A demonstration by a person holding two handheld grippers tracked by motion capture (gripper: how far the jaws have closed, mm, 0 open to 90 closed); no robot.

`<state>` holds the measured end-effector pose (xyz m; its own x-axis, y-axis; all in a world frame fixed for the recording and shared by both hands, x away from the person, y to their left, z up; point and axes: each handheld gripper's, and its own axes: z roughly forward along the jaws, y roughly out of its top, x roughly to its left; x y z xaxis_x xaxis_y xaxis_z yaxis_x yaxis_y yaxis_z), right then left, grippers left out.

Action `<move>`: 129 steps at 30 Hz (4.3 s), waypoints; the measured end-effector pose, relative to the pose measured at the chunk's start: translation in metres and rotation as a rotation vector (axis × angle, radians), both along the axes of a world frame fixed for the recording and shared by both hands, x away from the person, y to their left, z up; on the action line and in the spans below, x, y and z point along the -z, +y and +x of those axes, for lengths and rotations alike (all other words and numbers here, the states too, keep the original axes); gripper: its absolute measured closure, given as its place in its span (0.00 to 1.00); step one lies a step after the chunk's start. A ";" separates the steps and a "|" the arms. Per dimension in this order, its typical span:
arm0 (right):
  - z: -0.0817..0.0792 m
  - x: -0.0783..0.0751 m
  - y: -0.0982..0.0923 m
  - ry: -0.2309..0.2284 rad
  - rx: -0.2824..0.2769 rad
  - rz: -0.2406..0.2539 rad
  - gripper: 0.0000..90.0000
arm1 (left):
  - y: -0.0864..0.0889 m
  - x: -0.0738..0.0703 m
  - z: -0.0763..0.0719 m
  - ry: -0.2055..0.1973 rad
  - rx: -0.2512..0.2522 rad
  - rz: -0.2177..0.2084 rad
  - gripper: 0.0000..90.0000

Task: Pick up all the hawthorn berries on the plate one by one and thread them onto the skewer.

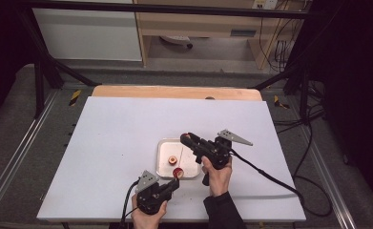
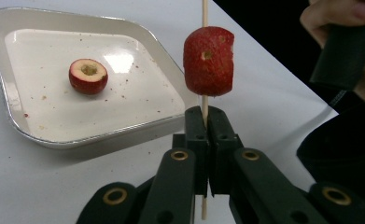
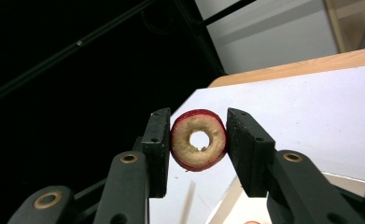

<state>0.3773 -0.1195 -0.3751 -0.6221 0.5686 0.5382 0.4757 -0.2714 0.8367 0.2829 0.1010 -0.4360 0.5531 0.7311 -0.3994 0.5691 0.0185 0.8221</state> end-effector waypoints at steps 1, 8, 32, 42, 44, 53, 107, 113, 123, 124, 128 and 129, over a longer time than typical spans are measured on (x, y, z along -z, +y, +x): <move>0.000 -0.001 -0.001 0.004 -0.004 0.006 0.69 | 0.000 -0.001 0.001 -0.005 0.003 -0.004 0.98; 0.000 -0.002 0.000 0.035 -0.021 0.043 0.68 | -0.002 -0.006 0.000 -0.029 0.016 -0.006 0.98; 0.001 0.000 0.001 0.050 -0.031 0.045 0.68 | 0.000 -0.007 -0.001 -0.038 0.009 -0.010 0.98; -0.002 0.002 0.003 0.045 -0.026 0.041 0.69 | -0.002 -0.004 -0.001 -0.032 0.005 -0.031 0.98; -0.002 0.002 0.002 0.045 -0.026 0.048 0.68 | -0.001 -0.003 -0.002 -0.047 -0.005 -0.042 0.98; 0.004 0.001 -0.006 0.144 -0.020 0.062 0.68 | 0.006 -0.005 -0.004 -0.077 -0.014 -0.057 0.98; -0.009 0.020 0.004 -0.154 0.028 -0.026 0.69 | -0.017 0.002 -0.015 -0.022 -0.085 -0.189 0.98; -0.009 0.018 0.004 -0.147 0.041 -0.009 0.69 | -0.018 0.003 -0.015 -0.024 -0.086 -0.195 0.98; -0.012 0.027 0.011 -0.178 0.083 0.017 0.69 | -0.021 0.006 -0.016 -0.006 -0.133 -0.261 0.98; -0.013 0.028 0.012 -0.174 0.085 0.015 0.69 | -0.021 0.006 -0.016 -0.001 -0.138 -0.261 0.98; -0.015 0.031 0.014 -0.171 0.089 0.017 0.69 | -0.021 0.007 -0.014 0.017 -0.143 -0.266 0.98; -0.015 0.031 0.014 -0.170 0.088 0.018 0.69 | -0.021 0.007 -0.014 0.017 -0.143 -0.266 0.98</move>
